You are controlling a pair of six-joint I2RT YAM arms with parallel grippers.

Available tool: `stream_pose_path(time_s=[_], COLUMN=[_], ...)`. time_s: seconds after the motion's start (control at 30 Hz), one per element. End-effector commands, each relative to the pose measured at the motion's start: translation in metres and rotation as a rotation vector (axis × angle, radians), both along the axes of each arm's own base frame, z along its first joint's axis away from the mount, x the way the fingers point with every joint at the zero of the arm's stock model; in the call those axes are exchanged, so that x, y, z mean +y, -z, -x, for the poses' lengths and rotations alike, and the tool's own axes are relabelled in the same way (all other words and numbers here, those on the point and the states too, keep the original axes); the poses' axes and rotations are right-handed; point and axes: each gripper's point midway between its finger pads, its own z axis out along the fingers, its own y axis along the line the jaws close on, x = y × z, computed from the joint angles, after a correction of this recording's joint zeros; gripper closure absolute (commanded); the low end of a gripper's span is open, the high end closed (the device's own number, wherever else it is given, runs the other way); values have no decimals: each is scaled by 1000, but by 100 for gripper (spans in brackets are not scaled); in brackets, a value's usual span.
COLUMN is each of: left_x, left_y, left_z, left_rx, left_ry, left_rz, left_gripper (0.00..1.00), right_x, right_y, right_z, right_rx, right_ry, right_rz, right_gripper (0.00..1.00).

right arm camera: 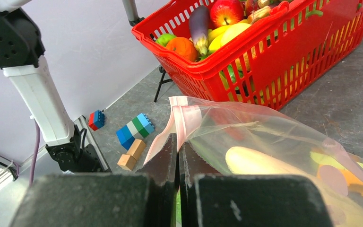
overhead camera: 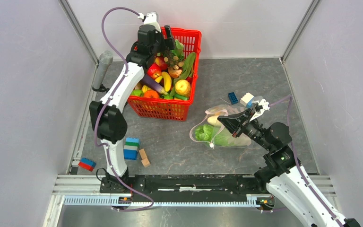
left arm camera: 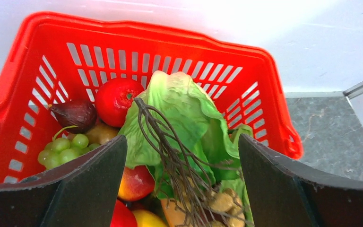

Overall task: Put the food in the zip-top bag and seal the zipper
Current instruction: Pick up the fake fruit from the bin, then place the fake fruit in the zipper food storage bag.

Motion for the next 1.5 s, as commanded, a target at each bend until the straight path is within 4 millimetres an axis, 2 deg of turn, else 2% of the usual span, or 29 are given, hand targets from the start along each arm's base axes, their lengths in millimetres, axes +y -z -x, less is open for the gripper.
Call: stream_pose_path(time_s=[0.0,0.1,0.23,0.4,0.5,0.6,0.67,0.77,0.93,1.1,1.2,1.33,1.47], left_x=[-7,-3,-1,4,1,1,1,-3,-5,-15,-25,-45,-68], left_y=[1,13,20,-11,-29,-43,-48,-66,-89,-115,-119,-121,-111], left_z=[-15,-26,-27,-6,13,31,43,61,105,169,211,260,304], left_rx=[9,33,60,-24,-79,-123,-132,-193,-282,-370,-402,-443,-470], left_ry=[21,13,40,57,106,132,150,204,280,434,533,642,712], left_rz=[30,36,71,101,133,161,173,211,296,412,485,496,508], left_gripper=[8,9,27,60,74,76,80,86,91,94,95,95,95], right_x=[2,2,2,2,2,1,1,1,0,0,-1,-3,-4], right_y=[-14,-13,-13,-12,-12,-12,-13,-13,-15,-20,-21,-22,-27], right_z=[1,1,1,1,2,2,3,4,5,5,2,-2,-5], right_rx=[-52,-50,-52,-48,-48,-50,-49,-51,-52,-56,-45,-13,2], right_ry=[-10,-14,-13,-14,-13,-11,-13,-13,-10,-13,10,34,49], right_rz=[-31,-27,-28,-26,-25,-28,-28,-27,-31,-51,-86,-135,-193], right_gripper=[100,100,100,100,100,100,100,100,100,100,100,100,100])
